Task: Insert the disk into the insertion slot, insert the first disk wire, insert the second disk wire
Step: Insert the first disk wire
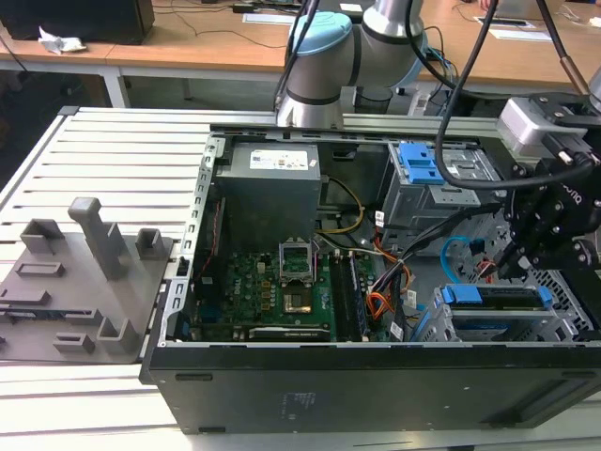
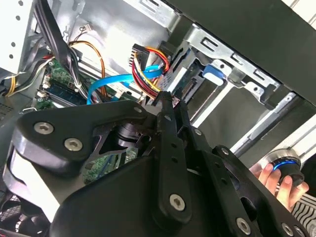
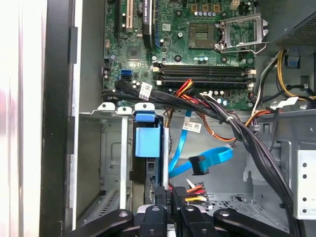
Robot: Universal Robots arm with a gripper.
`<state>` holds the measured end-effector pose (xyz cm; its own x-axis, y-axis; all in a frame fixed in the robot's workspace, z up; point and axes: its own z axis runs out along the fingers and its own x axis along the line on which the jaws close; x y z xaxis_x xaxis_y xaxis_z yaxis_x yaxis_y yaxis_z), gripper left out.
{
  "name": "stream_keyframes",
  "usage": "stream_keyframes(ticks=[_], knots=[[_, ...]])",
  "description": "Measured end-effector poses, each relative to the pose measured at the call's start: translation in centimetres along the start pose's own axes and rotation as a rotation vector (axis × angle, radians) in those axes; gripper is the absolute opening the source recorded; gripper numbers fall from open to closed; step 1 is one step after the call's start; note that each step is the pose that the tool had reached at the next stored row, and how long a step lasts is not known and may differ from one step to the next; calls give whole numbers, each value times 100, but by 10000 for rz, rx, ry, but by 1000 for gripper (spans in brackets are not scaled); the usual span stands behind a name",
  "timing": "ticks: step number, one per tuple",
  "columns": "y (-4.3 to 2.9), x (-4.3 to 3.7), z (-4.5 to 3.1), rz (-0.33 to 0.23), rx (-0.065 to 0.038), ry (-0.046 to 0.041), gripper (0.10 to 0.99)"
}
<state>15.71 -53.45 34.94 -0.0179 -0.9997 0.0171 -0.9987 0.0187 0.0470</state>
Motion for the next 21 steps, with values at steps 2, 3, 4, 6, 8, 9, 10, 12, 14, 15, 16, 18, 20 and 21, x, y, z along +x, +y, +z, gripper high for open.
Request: stream_keyframes(ticks=[2, 3, 4, 6, 8, 9, 10, 12, 14, 15, 16, 18, 20, 21], knots=[[-1, 38, 3, 0, 0, 0, 173], [-1, 54, 4, 0, 0, 0, 173], [-2, 71, 8, 1, 0, 0, 173], [-5, 78, 16, 2, -1, -5, 173], [-28, 80, 36, 0, -5, -7, 173], [-38, 80, 45, 0, -6, -10, 173], [-43, 80, 51, -1, -7, -12, 173], [-51, 81, 62, 0, -8, -15, 173], [-58, 83, 76, 0, -9, -24, 173], [-62, 85, 82, -1, -11, -27, 173], [-65, 87, 87, -1, -11, -31, 173], [-78, 96, 103, -1, -12, -40, 173], [-92, 102, 117, -3, -14, -44, 173], [-95, 103, 119, -1, -14, -44, 173]])
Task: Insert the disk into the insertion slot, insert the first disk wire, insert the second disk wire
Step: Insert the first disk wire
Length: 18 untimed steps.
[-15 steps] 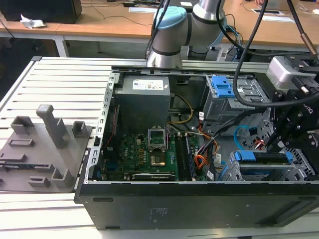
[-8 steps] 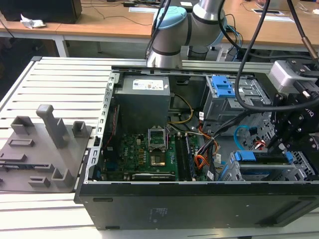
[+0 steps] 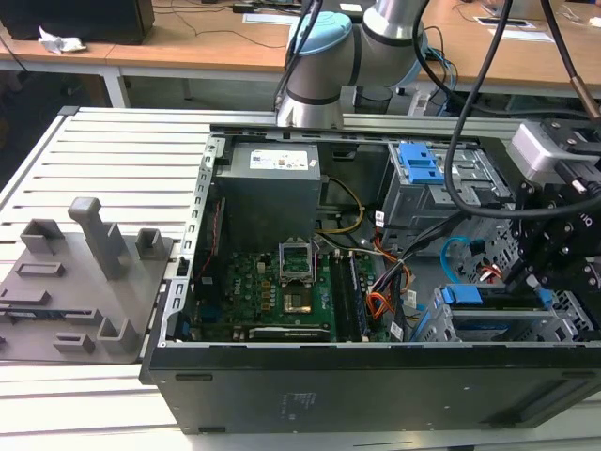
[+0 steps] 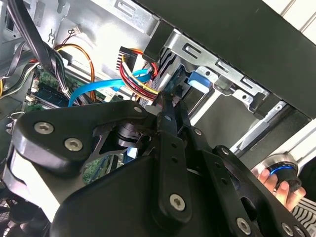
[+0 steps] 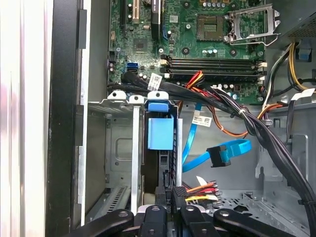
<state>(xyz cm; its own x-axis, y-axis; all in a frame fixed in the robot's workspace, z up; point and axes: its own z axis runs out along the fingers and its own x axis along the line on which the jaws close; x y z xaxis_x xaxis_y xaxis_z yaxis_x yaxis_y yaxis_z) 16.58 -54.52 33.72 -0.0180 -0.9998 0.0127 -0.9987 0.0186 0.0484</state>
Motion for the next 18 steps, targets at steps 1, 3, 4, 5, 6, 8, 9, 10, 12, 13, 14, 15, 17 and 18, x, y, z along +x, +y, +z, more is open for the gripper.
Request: stream_keyframes(ticks=[1, 3, 4, 5, 6, 8, 9, 10, 12, 13, 14, 15, 17, 18], knots=[[-2, 1, 4, 1, 0, 2, 173], [-3, 0, 7, 0, 0, -1, 173], [-3, 0, 8, -1, 0, -1, 173], [-3, 1, 7, -1, 0, -1, 173], [-3, 0, 10, -1, -1, -7, 173], [-3, 1, 12, -1, -1, -9, 184], [-3, 0, 9, -1, -1, -3, 247], [-3, 0, 9, 0, -1, -3, 247], [-3, 1, 0, 0, 0, 2, 247], [-2, 1, -23, 0, 0, 0, 247], [0, 2, -49, 0, -1, -2, 247], [4, 2, -129, 0, 0, -2, 247], [8, 3, -213, 0, 0, -1, 247], [10, 4, -255, 0, -1, 0, 247]])
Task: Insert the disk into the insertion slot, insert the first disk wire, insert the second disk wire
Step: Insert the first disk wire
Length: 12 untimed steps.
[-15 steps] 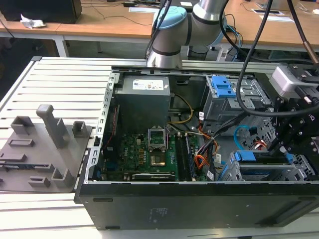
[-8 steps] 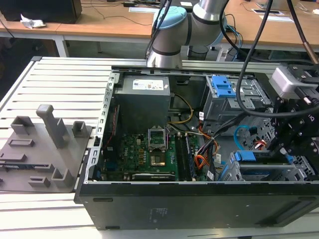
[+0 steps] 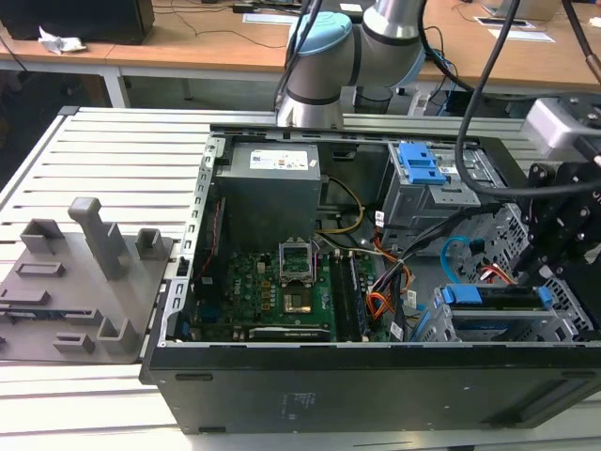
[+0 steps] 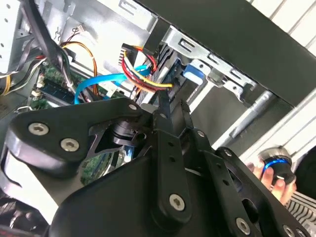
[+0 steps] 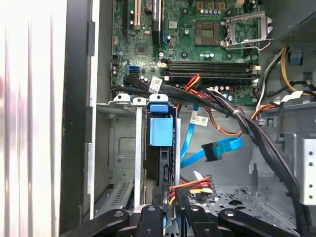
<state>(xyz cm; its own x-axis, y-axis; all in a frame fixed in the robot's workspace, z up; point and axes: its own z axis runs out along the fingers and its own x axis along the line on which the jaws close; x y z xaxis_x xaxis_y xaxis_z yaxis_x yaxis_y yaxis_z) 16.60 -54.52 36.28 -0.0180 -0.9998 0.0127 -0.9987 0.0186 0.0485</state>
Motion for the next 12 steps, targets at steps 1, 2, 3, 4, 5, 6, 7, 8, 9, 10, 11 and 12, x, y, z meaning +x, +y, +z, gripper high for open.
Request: stream_keyframes(ticks=[1, 2, 3, 4, 5, 6, 7, 8, 9, 10, 11, 12], knots=[[2, 0, -40, -1, 0, -1, 247], [3, 0, -69, -1, 0, 0, 247], [3, 1, -71, -1, 0, -2, 247], [3, 1, -71, -1, -1, -4, 247], [3, 1, -71, -1, -1, -5, 247], [3, 1, -71, -1, -1, -5, 247], [3, 1, -72, -1, 0, -6, 231], [3, 1, -72, -1, -1, -7, 169], [3, 1, -72, -1, 0, -9, 106], [3, 0, -73, -1, 0, -10, 106], [3, 0, -72, -1, 0, -11, 106], [3, 1, -72, -2, 0, -12, 106]])
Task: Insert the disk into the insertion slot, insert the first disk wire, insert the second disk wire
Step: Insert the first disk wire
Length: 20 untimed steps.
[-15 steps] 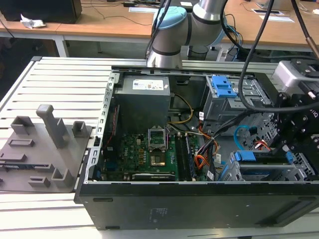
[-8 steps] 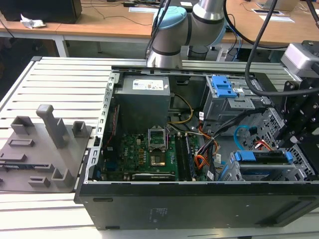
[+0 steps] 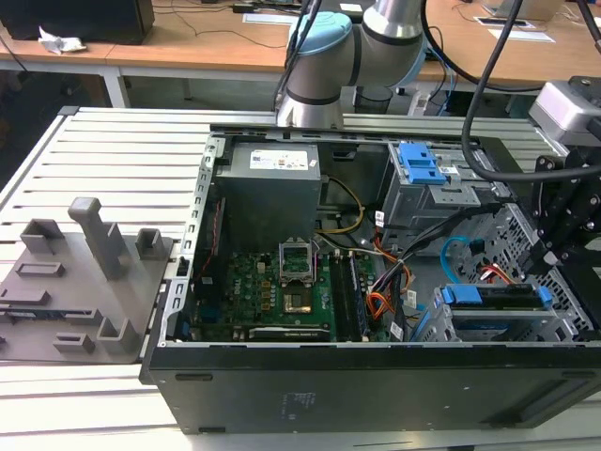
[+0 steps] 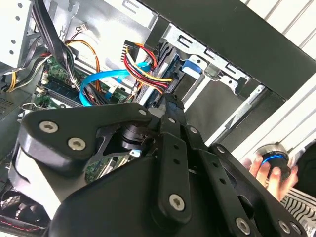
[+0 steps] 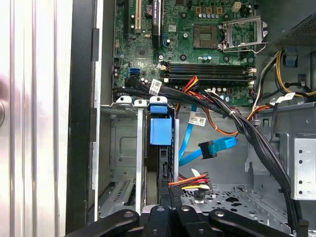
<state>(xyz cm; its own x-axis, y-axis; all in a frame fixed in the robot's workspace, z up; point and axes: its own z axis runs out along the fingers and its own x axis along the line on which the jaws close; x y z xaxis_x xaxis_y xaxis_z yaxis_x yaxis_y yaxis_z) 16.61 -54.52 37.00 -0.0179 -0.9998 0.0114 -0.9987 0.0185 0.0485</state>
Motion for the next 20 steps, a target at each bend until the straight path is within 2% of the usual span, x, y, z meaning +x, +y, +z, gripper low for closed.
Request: stream_keyframes(ticks=[4, 7, 11, 12, 15, 20], knots=[[0, 1, 3, 0, 0, 0, 106], [20, 0, 35, 0, 0, -1, 106], [189, 1, 64, -1, 0, -1, 106], [280, 3, 73, 1, 0, -1, 106], [391, 5, 82, 0, 0, -3, 106], [405, 6, 83, 0, 0, -2, 106]])
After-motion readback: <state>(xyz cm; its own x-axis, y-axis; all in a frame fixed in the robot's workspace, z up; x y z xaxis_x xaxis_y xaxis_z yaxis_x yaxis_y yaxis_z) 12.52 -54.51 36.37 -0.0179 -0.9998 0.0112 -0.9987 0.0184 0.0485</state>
